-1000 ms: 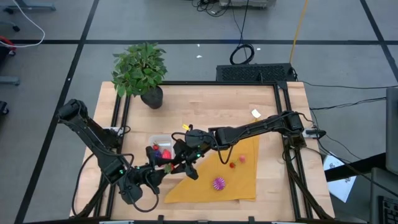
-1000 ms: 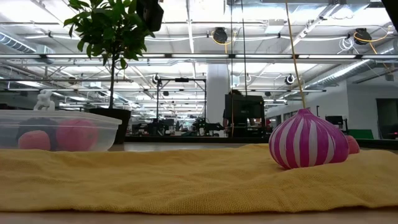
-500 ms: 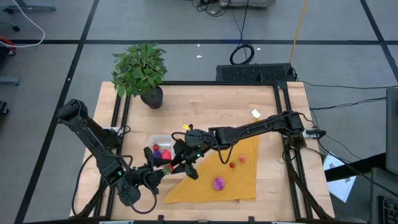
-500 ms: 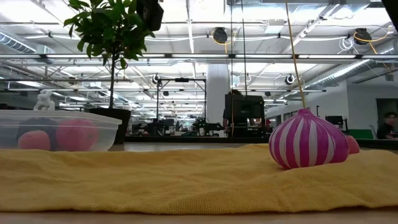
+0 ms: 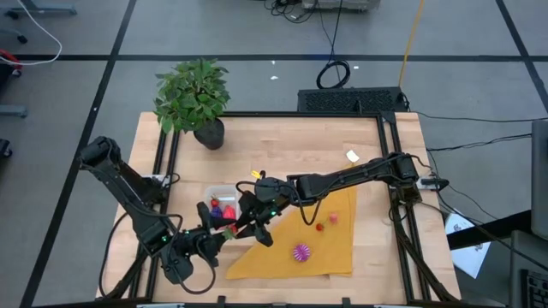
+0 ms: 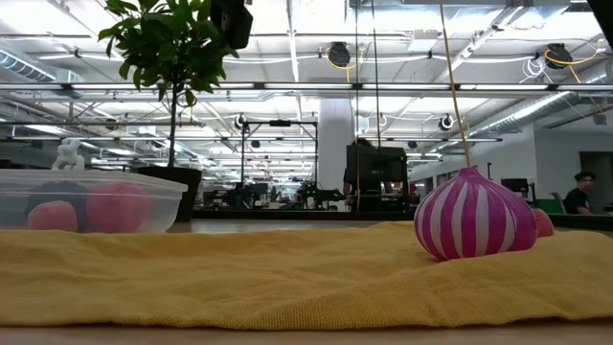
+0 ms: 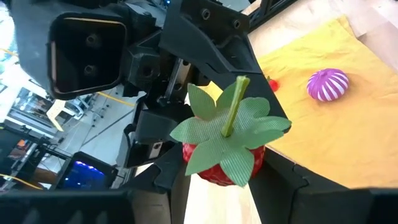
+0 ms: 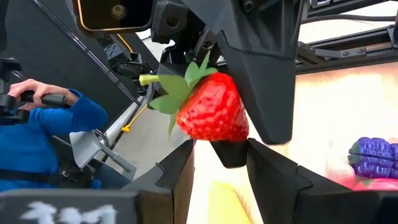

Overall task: Pick and placing Produce into tupperware
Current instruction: Put the left red strawberry into the transparent bin

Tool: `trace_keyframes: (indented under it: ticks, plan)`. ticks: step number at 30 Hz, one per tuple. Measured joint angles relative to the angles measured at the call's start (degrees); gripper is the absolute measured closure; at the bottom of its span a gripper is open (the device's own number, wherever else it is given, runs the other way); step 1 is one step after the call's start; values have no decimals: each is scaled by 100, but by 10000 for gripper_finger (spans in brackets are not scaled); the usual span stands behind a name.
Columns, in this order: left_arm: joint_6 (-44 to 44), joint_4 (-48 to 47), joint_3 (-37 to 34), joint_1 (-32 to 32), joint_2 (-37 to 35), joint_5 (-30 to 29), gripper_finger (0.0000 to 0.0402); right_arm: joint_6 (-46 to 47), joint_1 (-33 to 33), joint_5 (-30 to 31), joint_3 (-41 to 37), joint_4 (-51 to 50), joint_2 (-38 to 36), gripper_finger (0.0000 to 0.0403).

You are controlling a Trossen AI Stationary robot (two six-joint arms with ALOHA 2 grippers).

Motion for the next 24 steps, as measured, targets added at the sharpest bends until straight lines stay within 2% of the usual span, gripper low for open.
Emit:
trace_keyframes:
  ticks: [7, 15, 19, 24]
  plan:
    - [-5, -93, 0, -177, 0, -320, 257, 0, 0, -7, 0, -11, 0, 270]
    - [-553, -706, 0, -308, 0, -418, 257, 0, 0, -5, 0, -31, 0, 270]
    - [-1170, -1317, 0, -425, -34, -411, 257, 0, 0, -7, -2, -75, 0, 270]
    - [-2452, -2296, -1, -614, -198, -380, 257, 0, 2, -7, -2, -140, 0, 270]
